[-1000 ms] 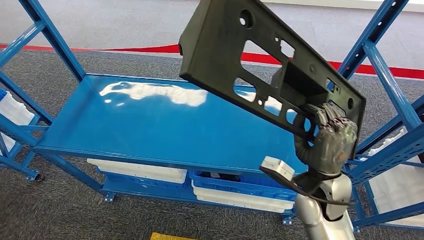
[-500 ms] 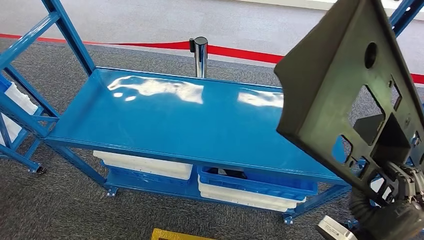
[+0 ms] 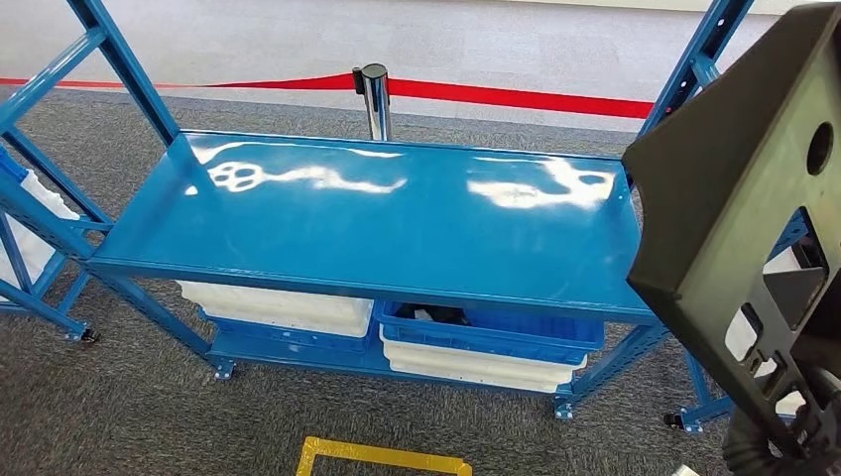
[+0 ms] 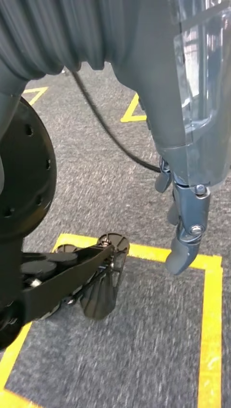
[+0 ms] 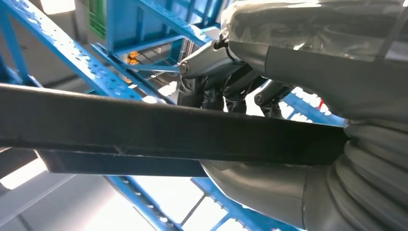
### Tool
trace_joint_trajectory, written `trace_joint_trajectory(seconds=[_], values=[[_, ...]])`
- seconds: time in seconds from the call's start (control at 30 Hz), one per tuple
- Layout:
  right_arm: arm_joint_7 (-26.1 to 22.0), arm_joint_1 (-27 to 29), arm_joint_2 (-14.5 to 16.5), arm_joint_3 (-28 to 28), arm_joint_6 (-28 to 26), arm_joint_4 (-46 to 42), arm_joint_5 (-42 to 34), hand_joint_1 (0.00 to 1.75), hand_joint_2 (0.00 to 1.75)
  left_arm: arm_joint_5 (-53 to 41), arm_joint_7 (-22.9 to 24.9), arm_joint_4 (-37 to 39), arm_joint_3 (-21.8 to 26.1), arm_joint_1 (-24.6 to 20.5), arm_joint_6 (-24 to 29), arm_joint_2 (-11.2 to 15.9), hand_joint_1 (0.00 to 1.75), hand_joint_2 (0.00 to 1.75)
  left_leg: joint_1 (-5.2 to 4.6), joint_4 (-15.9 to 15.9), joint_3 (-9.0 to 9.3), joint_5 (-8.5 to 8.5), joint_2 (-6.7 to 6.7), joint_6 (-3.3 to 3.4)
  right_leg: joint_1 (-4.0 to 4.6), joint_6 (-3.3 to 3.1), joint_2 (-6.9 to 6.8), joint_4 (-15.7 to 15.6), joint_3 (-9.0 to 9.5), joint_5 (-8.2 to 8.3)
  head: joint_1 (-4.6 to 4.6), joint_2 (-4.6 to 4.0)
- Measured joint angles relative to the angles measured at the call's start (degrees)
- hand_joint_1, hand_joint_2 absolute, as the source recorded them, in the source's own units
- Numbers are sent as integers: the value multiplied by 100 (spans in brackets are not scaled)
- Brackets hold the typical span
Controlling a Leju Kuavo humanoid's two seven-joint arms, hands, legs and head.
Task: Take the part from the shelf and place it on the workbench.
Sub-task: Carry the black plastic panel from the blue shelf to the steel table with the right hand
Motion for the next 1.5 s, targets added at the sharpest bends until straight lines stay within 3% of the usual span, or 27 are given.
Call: trace_joint_trajectory(seconds=[0.07,0.13,0.2,0.27,0.3,0.37,0.4,0.43,0.47,0.5,0.6,0.67,0.77,0.83,0.9,0.93,0.97,1.03,1.1,1.13,1.17,1.23,1.3,1.33,1.43,1.47,1.5], values=[[1,208,25,-130,-1,-126,-41,175,175,-52,31,0,-4,-1,-16,-22,0,175,11,-924,635,261,-5,1,7,42,0,52,-70,38,-39,0],[1,418,55,-249,-1,-279,-64,175,175,-118,91,0,-11,0,-34,-53,0,175,18,-1529,998,337,-27,20,34,86,0,128,-138,76,-61,0],[11,628,85,-341,-2,-426,-55,175,175,-191,168,1,-21,23,-53,-83,0,175,15,-1607,1005,335,-39,58,42,119,0,177,-196,119,-31,0],[62,803,107,-397,-2,-540,-20,175,175,-250,227,3,-42,52,-72,-103,0,175,18,-1579,928,379,-15,130,22,160,2,296,-270,-9,13,0],[108,868,113,-412,-2,-584,-1,175,175,-265,238,4,-51,60,-77,-109,0,175,23,-1578,879,415,0,179,11,187,3,498,-352,-199,44,0],[206,945,119,-417,-1,-638,32,175,175,-266,233,2,-59,61,-80,-113,0,175,8,-1574,763,496,27,248,-6,228,3,1220,-596,-723,109,0],[245,961,119,-417,-1,-643,37,175,175,-256,217,1,-59,61,-80,-111,0,175,-2,-1571,702,539,38,263,-11,234,3,1600,-703,-921,126,0],[269,968,118,-417,-1,-642,31,175,175,-245,197,-1,-59,61,-80,-109,0,175,-16,-1569,642,582,48,269,-13,231,3,1844,-736,-1010,132,0],[283,969,117,-417,0,-641,12,175,175,-234,172,-2,-59,61,-79,-107,0,175,-32,-1568,587,625,53,273,-9,219,4,1878,-665,-982,136,0],[288,962,114,-417,0,-641,-21,175,175,-221,143,-2,-59,59,-77,-103,0,175,-50,-1568,538,666,53,277,0,194,4,1695,-490,-864,138,0],[269,867,84,-413,1,-639,-145,175,175,-172,56,-3,-59,46,-61,-100,0,175,-87,-1569,429,782,41,266,96,24,5,399,383,-503,138,0],[223,770,68,-410,1,-632,-222,175,175,-148,-10,-2,-58,33,-57,-93,0,175,-78,-1568,371,864,40,223,158,-32,7,-65,641,-477,142,0],[159,692,57,-404,2,-606,-314,175,175,-132,-86,-3,-54,22,-59,-68,0,175,-76,-1535,311,872,25,151,139,-38,-7,-148,588,-369,153,0],[116,631,54,-393,4,-562,-395,175,175,-117,-144,-4,-46,22,-62,-38,0,175,-89,-1139,154,496,9,123,96,-78,-26,-172,485,-251,124,0],[61,573,55,-382,7,-489,-469,175,175,-98,-214,-4,-38,17,-68,-9,0,175,-84,-373,-93,-18,6,106,97,-105,-30,-120,330,-170,88,0],[35,556,55,-376,8,-449,-497,175,175,-91,-241,-4,-35,14,-72,5,0,175,-83,-52,-165,-152,6,98,98,-104,-30,-91,249,-130,83,0],[4,542,56,-370,9,-409,-522,175,175,-90,-263,-5,-33,11,-74,24,0,175,-80,91,-147,-154,6,91,97,-99,-30,-60,166,-90,79,0],[-49,519,58,-363,10,-339,-580,175,175,-101,-292,-8,-33,5,-75,68,0,175,-67,-279,208,126,7,77,86,-71,-29,6,13,-21,63,0],[-93,498,63,-362,9,-282,-616,175,175,-118,-303,-11,-33,-12,-74,102,0,175,-48,-1144,767,334,2,54,86,-21,-30,79,-103,30,35,0],[-115,485,67,-362,9,-262,-625,175,175,-124,-302,-11,-33,-21,-73,109,0,175,-45,-1449,943,352,-6,55,94,0,-32,111,-141,56,27,0],[-136,470,73,-362,9,-245,-633,175,175,-127,-299,-11,-33,-26,-69,113,0,175,-49,-1623,1031,332,-14,63,104,17,-33,139,-170,84,23,0],[-176,450,87,-361,9,-217,-652,175,175,-134,-270,-10,-32,-24,-60,120,0,175,-57,-1637,1003,355,-14,122,110,43,-33,167,-204,131,42,0],[-214,448,107,-363,9,-195,-673,175,175,-151,-214,-11,-31,-25,-41,137,0,175,-44,-1622,924,420,8,220,92,100,-26,303,-278,-36,72,0],[-231,450,119,-364,9,-188,-686,175,175,-163,-186,-13,-31,-26,-32,146,0,175,-35,-1621,862,466,22,270,72,136,-22,530,-368,-255,94,0],[-273,468,162,-366,9,-158,-737,175,175,-205,-94,-19,-31,-25,3,174,0,175,-43,-1608,645,616,42,324,11,204,-20,1657,-692,-971,147,0],[-292,477,178,-368,9,-144,-757,175,175,-220,-69,-19,-31,-23,14,182,0,175,-46,-1604,575,664,46,324,3,207,-20,1867,-701,-1032,149,0],[-313,485,196,-370,9,-130,-781,175,175,-234,-51,-20,-31,-21,22,188,0,175,-53,-1599,508,711,47,322,3,201,-20,1842,-594,-966,153,0]])
